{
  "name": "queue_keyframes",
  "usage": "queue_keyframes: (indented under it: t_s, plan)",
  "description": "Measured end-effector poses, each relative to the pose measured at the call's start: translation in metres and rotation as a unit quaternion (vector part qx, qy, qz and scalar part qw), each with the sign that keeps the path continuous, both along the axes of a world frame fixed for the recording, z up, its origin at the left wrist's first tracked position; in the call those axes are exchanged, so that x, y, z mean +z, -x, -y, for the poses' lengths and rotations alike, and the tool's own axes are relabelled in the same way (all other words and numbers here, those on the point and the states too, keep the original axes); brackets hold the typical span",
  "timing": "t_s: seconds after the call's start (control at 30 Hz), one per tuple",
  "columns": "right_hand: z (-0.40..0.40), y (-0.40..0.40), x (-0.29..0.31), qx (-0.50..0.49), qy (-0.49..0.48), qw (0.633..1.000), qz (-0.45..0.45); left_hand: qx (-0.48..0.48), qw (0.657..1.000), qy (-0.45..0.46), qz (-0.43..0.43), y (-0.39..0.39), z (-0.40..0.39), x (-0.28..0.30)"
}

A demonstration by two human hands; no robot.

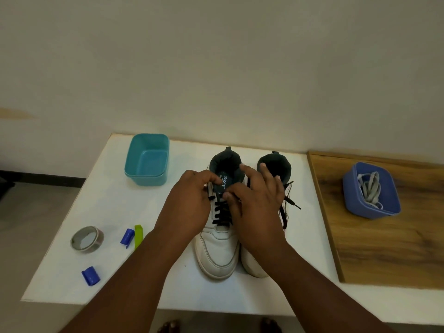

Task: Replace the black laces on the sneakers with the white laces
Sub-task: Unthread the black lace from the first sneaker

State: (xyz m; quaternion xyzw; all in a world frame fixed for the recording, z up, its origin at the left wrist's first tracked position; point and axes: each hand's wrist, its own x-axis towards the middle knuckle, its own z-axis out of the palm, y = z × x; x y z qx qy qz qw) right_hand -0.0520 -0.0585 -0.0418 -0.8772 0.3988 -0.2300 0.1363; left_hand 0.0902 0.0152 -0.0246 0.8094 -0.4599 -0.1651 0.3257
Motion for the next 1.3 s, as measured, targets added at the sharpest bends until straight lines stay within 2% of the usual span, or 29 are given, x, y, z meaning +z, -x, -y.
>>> queue_keyframes:
  t_s: [0.1,0.33,0.5,0.63,0.77,0.83,1.03,1.2,1.3]
  plan:
    - [0.004,0.004,-0.001,0.008,-0.005,1.000,0.011,0.000,1.000,0.005,-0.001,0.000,0.000,0.000]
    - [0.000,-0.003,-0.009,0.041,-0.017,0.997,-0.066,0.006,1.000,0.006,-0.022,0.002,-0.001,0.002]
    - [0.003,-0.002,-0.001,0.026,-0.011,0.999,-0.022,0.002,1.000,0.007,-0.022,-0.002,-0.001,0.001]
    - [0.008,0.013,0.015,-0.041,0.062,0.997,-0.003,0.008,1.000,0.002,-0.011,0.000,0.002,0.001]
    - [0.018,0.030,0.020,-0.151,0.029,0.987,0.040,-0.002,1.000,0.004,-0.014,0.002,0.002,0.002]
    - [0.017,0.028,0.020,-0.168,0.018,0.985,0.041,-0.003,1.000,0.008,-0.021,0.001,0.001,0.002]
    - [0.002,0.006,0.001,0.026,0.012,0.999,-0.045,0.002,1.000,0.010,-0.024,0.002,-0.001,0.003]
    - [0.007,0.008,0.008,-0.028,0.024,0.999,0.027,0.001,1.000,0.008,-0.026,0.000,0.001,0.003]
    - [0.015,0.016,0.015,-0.147,0.005,0.980,0.132,0.000,1.000,0.009,-0.027,0.000,0.001,0.003]
